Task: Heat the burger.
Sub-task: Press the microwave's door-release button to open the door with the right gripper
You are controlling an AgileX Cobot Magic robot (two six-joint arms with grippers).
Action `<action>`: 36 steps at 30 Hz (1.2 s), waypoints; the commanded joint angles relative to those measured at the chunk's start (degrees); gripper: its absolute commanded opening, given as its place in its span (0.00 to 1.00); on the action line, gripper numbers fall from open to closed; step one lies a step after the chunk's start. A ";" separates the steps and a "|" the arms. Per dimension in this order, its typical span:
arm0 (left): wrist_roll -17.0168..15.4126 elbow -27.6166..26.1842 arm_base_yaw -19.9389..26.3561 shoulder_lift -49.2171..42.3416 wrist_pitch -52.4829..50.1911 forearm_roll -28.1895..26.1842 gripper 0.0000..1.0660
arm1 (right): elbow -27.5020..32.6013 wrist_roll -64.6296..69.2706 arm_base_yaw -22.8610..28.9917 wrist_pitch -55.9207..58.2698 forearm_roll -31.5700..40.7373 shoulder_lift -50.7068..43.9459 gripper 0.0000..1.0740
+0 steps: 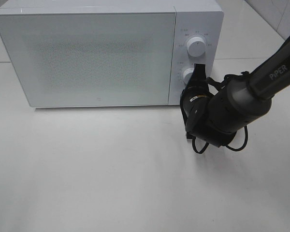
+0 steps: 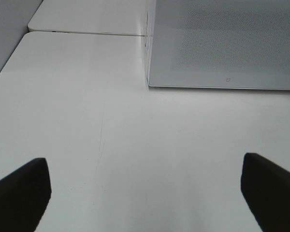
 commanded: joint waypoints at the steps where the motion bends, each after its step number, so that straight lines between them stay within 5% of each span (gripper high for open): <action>1: 0.06 0.17 0.11 -1.20 -0.11 -0.23 0.95 | -1.15 -0.57 -0.63 -5.84 -0.92 -0.17 0.00; 13: 0.06 0.17 0.11 -1.20 -0.11 -0.23 0.95 | -8.42 -1.20 -2.01 -10.14 -2.58 3.09 0.00; 36: 0.06 0.17 0.11 -1.20 -0.11 -0.23 0.95 | -7.22 -4.41 -1.95 -5.50 -2.46 2.23 0.00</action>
